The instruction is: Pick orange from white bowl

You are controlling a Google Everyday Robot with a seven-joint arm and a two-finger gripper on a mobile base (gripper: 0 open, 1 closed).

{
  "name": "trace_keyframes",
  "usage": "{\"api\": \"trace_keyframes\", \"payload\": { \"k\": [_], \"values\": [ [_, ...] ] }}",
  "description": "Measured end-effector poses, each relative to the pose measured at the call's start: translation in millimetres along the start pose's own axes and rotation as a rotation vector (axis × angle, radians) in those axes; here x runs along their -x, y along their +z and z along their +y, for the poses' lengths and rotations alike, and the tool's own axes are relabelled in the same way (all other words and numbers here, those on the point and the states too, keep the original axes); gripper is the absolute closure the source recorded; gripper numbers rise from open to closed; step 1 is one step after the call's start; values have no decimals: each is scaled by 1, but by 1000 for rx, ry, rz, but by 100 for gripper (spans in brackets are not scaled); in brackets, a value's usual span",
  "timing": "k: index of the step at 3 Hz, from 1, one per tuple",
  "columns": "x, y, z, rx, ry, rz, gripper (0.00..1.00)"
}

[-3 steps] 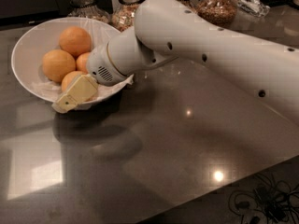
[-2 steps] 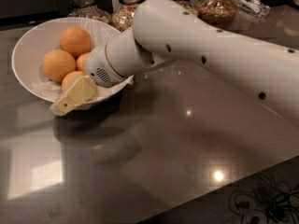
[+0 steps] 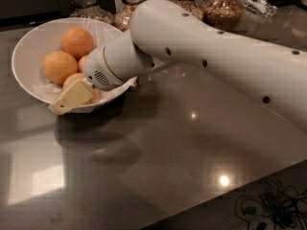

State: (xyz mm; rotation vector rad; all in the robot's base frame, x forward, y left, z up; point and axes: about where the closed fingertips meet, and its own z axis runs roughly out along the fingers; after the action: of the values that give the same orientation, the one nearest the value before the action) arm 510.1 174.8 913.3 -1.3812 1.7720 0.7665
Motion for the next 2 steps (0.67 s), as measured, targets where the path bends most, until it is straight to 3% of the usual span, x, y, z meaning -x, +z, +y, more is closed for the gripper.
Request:
{"api": "trace_keyframes", "payload": {
  "k": [2],
  "values": [
    [10,-17,-7,-62,-13,17,28]
  ]
}}
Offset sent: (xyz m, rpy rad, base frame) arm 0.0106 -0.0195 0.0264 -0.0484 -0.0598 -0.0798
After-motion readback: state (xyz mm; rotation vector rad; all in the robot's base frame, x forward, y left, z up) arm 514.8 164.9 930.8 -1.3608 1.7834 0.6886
